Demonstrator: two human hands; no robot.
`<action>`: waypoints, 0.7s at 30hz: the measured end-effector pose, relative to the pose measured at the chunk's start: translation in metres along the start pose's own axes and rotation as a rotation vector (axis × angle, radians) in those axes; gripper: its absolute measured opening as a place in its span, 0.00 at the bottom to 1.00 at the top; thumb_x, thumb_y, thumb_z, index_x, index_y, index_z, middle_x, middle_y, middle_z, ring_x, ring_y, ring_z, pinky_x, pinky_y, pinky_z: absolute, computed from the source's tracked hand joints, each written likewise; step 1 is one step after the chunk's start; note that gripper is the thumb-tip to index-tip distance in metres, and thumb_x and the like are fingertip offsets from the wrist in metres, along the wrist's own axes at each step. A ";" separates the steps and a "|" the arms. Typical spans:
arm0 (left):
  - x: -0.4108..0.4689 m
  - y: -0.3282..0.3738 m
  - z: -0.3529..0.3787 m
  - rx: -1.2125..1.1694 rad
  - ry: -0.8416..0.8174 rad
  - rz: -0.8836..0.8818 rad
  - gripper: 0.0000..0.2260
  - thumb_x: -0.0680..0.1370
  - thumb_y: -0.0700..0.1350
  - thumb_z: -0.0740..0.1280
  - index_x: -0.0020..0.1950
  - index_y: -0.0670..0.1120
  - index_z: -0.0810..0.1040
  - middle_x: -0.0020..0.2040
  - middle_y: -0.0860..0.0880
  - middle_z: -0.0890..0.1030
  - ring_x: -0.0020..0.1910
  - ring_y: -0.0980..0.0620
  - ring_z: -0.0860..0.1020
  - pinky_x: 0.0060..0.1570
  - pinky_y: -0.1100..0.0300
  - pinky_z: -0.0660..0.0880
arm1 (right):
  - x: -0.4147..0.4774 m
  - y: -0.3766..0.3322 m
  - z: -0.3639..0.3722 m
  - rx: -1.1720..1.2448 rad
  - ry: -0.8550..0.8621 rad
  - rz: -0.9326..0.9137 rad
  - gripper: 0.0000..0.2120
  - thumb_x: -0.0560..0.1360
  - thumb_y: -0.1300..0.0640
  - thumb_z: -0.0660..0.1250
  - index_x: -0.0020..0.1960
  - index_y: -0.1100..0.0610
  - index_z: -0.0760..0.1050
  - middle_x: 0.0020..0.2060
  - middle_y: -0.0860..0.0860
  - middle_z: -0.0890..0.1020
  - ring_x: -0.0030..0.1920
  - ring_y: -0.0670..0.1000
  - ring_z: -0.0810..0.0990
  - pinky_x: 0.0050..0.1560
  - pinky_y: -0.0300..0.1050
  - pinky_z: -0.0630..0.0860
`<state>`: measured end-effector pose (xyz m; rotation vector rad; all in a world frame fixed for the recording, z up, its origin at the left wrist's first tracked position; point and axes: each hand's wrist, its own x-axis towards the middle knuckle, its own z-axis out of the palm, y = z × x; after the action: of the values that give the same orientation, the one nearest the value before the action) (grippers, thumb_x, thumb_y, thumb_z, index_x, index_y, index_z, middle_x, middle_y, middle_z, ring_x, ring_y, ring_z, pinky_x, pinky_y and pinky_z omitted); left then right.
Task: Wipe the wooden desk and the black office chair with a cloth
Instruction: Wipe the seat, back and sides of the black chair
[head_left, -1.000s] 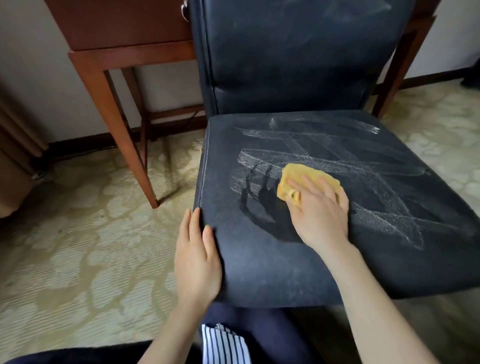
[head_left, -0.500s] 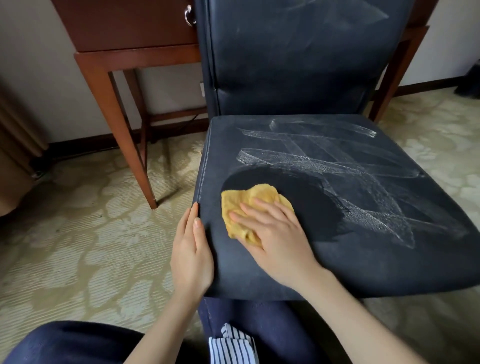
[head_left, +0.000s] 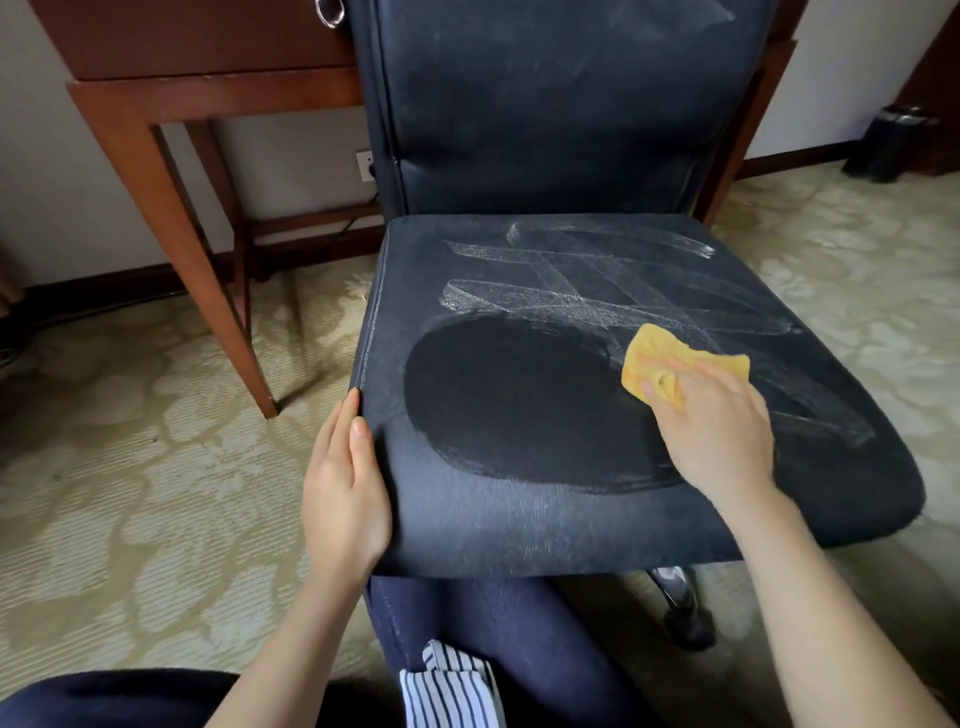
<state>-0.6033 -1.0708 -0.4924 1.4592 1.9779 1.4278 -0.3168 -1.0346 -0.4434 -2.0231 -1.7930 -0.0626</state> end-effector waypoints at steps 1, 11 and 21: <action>0.001 0.000 0.000 0.002 -0.001 0.001 0.18 0.84 0.47 0.50 0.71 0.47 0.69 0.71 0.51 0.70 0.70 0.56 0.65 0.66 0.69 0.55 | 0.013 -0.006 0.001 -0.034 -0.021 0.022 0.12 0.78 0.50 0.60 0.53 0.53 0.80 0.52 0.55 0.81 0.57 0.59 0.74 0.60 0.55 0.67; 0.016 -0.008 -0.005 -0.018 -0.049 -0.010 0.22 0.82 0.53 0.45 0.72 0.52 0.68 0.71 0.55 0.69 0.70 0.59 0.64 0.65 0.69 0.55 | 0.094 -0.127 0.045 -0.010 -0.337 -0.153 0.21 0.80 0.42 0.50 0.59 0.55 0.73 0.56 0.53 0.77 0.59 0.58 0.71 0.59 0.55 0.64; 0.030 -0.016 -0.009 -0.078 -0.060 -0.074 0.21 0.83 0.54 0.44 0.75 0.54 0.60 0.74 0.56 0.63 0.72 0.61 0.59 0.67 0.67 0.52 | 0.054 -0.182 0.065 0.056 -0.372 -0.558 0.20 0.81 0.42 0.51 0.72 0.40 0.62 0.73 0.43 0.63 0.74 0.51 0.57 0.71 0.53 0.46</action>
<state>-0.6319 -1.0499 -0.4926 1.3658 1.8980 1.3966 -0.4983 -0.9495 -0.4326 -1.5073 -2.5154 0.2079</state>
